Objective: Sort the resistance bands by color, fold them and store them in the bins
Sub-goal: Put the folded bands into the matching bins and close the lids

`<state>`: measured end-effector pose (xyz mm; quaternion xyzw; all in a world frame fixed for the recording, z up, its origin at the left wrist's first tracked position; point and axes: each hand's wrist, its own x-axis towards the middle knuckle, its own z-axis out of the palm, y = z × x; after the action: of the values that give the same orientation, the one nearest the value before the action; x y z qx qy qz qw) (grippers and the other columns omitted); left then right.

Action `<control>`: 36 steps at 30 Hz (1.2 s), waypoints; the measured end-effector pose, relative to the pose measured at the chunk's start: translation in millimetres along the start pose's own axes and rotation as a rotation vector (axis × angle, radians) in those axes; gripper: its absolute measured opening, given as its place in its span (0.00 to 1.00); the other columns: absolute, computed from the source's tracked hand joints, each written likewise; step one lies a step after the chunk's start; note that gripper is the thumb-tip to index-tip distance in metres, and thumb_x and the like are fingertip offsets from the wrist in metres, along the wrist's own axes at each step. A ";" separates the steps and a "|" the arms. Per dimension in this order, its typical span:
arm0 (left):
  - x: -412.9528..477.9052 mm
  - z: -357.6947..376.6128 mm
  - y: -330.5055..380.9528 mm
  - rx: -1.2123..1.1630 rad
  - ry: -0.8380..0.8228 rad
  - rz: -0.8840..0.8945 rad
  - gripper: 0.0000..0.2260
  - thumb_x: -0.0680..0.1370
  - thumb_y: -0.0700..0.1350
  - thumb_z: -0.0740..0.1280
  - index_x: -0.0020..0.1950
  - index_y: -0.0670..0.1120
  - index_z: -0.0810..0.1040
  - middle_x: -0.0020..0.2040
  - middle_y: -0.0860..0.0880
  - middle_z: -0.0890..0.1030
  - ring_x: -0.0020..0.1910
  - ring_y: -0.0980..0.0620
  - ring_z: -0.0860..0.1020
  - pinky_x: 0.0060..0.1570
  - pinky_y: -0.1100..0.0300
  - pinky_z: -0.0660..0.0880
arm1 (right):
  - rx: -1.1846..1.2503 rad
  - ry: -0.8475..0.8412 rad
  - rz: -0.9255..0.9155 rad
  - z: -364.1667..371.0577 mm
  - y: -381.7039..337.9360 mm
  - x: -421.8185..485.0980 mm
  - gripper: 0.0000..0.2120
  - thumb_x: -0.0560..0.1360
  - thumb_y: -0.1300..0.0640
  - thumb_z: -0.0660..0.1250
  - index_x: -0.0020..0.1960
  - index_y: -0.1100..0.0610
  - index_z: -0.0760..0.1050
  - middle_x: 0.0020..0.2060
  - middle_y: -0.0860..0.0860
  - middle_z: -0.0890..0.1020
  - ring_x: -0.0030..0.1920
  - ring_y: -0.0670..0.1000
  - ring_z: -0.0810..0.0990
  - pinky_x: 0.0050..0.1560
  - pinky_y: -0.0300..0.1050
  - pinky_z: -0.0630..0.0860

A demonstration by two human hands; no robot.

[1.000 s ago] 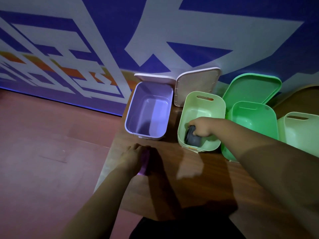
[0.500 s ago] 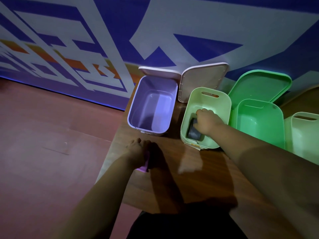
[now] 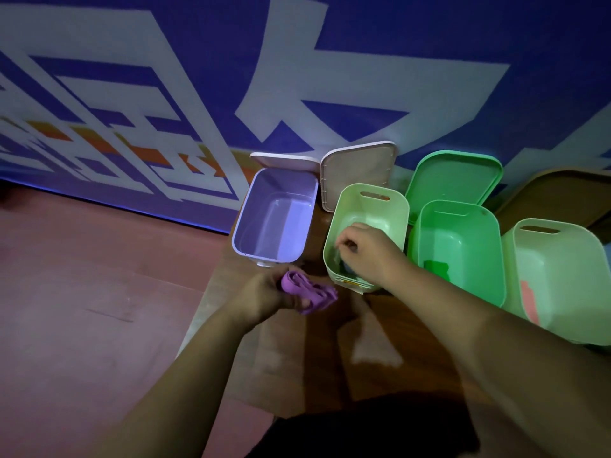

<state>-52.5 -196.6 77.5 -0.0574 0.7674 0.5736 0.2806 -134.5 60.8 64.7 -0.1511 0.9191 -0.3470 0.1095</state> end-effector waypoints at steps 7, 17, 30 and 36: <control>-4.3 18.7 41.3 -0.321 0.143 0.075 0.20 0.72 0.29 0.78 0.61 0.38 0.78 0.55 0.38 0.86 0.53 0.45 0.84 0.55 0.51 0.83 | 0.355 -0.390 0.033 -21.5 -27.3 -24.9 0.24 0.69 0.55 0.72 0.62 0.38 0.79 0.54 0.41 0.84 0.55 0.44 0.82 0.58 0.39 0.77; -12.2 20.3 29.3 -0.379 0.193 0.099 0.21 0.72 0.27 0.76 0.63 0.37 0.78 0.59 0.38 0.85 0.57 0.45 0.83 0.57 0.52 0.83 | 0.282 -0.175 0.044 -22.8 -42.0 -24.8 0.17 0.74 0.57 0.78 0.58 0.41 0.80 0.49 0.40 0.86 0.50 0.41 0.84 0.57 0.48 0.83; -6.6 -45.9 11.0 -0.057 0.395 0.086 0.12 0.78 0.37 0.75 0.58 0.51 0.85 0.52 0.54 0.88 0.47 0.60 0.85 0.47 0.67 0.77 | 0.121 -0.176 -0.033 -23.0 -79.0 41.1 0.18 0.72 0.60 0.74 0.58 0.44 0.79 0.48 0.43 0.84 0.49 0.46 0.83 0.54 0.50 0.81; 23.9 -90.4 -2.2 -0.051 0.534 0.061 0.06 0.81 0.41 0.72 0.50 0.52 0.85 0.46 0.57 0.86 0.43 0.61 0.82 0.48 0.58 0.79 | -0.132 -0.201 -0.073 -6.8 -94.8 93.2 0.16 0.71 0.58 0.73 0.59 0.51 0.78 0.49 0.49 0.81 0.49 0.52 0.78 0.49 0.49 0.76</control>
<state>-104.5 -274.2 80.4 -0.1905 0.8010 0.5654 0.0492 -204.1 -35.7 124.2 -0.2251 0.9182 -0.2726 0.1783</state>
